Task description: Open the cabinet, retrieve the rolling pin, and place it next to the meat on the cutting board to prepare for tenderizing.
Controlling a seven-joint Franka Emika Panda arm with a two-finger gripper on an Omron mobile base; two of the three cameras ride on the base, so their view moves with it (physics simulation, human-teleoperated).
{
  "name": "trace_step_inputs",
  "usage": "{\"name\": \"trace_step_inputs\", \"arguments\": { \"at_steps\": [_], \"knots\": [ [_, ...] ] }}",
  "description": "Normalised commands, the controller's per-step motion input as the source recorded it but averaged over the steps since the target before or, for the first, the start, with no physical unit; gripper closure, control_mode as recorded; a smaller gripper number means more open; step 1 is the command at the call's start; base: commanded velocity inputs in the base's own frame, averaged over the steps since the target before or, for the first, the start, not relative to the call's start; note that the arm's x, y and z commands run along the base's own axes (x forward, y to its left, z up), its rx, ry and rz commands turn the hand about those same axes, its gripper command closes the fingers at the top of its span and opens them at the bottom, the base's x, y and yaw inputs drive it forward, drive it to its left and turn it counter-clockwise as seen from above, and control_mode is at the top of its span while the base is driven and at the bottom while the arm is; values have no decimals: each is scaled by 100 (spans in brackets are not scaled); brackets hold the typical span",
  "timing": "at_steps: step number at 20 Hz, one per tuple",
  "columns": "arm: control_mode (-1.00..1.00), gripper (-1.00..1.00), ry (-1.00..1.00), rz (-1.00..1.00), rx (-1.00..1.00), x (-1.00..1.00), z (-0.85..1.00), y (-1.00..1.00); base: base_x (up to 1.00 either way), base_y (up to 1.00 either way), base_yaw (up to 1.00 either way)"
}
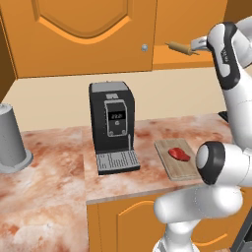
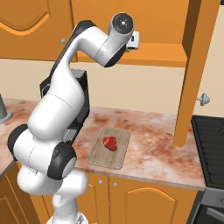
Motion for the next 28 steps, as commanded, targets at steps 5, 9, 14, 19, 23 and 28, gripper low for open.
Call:
{"name": "trace_step_inputs", "arguments": {
  "at_steps": [5,9,14,19,23,28],
  "knots": [
    [-100,-100,0,2,0,19,0,-7,0,0,0],
    [-100,-100,0,3,0,20,0,-10,0,0,0],
    [-100,-100,1,3,0,18,0,-9,0,0,0],
    [-100,-100,2,3,0,20,-1,-8,0,0,0],
    [-100,-100,5,2,0,25,-5,-5,0,0,0],
    [-100,-100,4,2,0,26,-9,-3,0,0,0]
  ]
}}
